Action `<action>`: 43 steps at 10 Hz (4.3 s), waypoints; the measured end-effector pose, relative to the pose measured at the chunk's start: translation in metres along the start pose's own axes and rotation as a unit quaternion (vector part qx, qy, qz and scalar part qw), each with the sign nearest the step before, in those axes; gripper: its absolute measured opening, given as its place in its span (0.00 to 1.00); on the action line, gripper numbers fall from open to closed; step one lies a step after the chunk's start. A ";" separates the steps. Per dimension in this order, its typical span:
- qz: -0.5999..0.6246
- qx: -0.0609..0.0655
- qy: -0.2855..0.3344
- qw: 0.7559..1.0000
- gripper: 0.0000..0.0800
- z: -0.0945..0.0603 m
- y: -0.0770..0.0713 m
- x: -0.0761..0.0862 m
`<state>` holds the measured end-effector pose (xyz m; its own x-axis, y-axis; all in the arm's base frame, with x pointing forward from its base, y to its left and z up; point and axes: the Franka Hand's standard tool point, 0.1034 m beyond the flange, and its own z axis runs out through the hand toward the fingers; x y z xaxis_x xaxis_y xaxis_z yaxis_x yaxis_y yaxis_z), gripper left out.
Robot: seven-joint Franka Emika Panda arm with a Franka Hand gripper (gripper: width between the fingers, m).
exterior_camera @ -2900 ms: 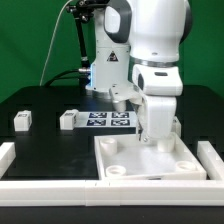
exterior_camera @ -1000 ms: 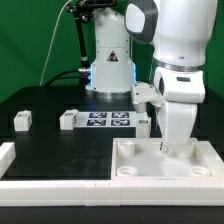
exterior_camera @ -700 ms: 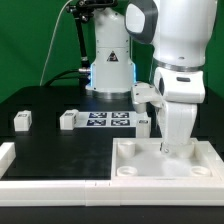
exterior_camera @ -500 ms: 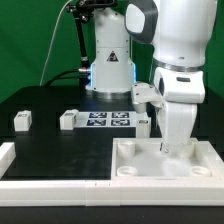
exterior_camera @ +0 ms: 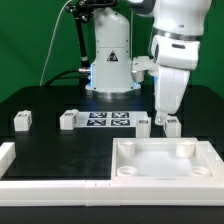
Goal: Assemble one leg
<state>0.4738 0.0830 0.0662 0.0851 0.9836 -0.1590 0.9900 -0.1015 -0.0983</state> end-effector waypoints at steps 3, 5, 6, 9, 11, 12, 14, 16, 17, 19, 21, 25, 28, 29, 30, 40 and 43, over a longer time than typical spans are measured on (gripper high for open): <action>0.041 0.005 0.003 0.999 0.81 0.004 -0.001 0.001; 0.143 0.007 0.005 0.990 0.81 0.004 -0.002 0.003; 0.190 0.009 0.007 0.982 0.81 0.004 -0.002 0.004; 0.352 0.004 0.018 0.936 0.81 0.007 -0.019 0.017; 0.433 0.012 0.018 0.901 0.81 0.013 -0.035 0.027; 0.485 0.018 0.018 0.874 0.81 0.014 -0.040 0.032; 0.515 0.021 0.018 0.857 0.81 0.014 -0.042 0.035; 0.516 0.027 0.007 0.856 0.81 0.014 -0.043 0.035; 0.516 0.026 0.008 0.856 0.81 0.014 -0.043 0.035; 0.513 0.054 -0.051 0.855 0.81 0.017 -0.051 0.030; 0.511 0.095 -0.132 0.844 0.81 0.017 -0.054 0.034; 0.495 0.183 -0.264 0.807 0.81 0.026 -0.059 0.036; 0.487 0.201 -0.291 0.799 0.81 0.034 -0.060 0.038; 0.485 0.201 -0.292 0.799 0.81 0.036 -0.061 0.040; 0.482 0.202 -0.295 0.800 0.81 0.038 -0.063 0.042; 0.441 0.258 -0.395 0.764 0.81 0.053 -0.076 0.044; 0.431 0.255 -0.366 0.784 0.78 0.060 -0.070 0.048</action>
Offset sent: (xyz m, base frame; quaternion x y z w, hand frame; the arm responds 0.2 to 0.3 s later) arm 0.0000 0.0000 0.0000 0.0000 0.0000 0.3146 0.9492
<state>0.4016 0.1286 0.0066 0.4259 0.1856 -0.8855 0.4107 -0.9118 0.0064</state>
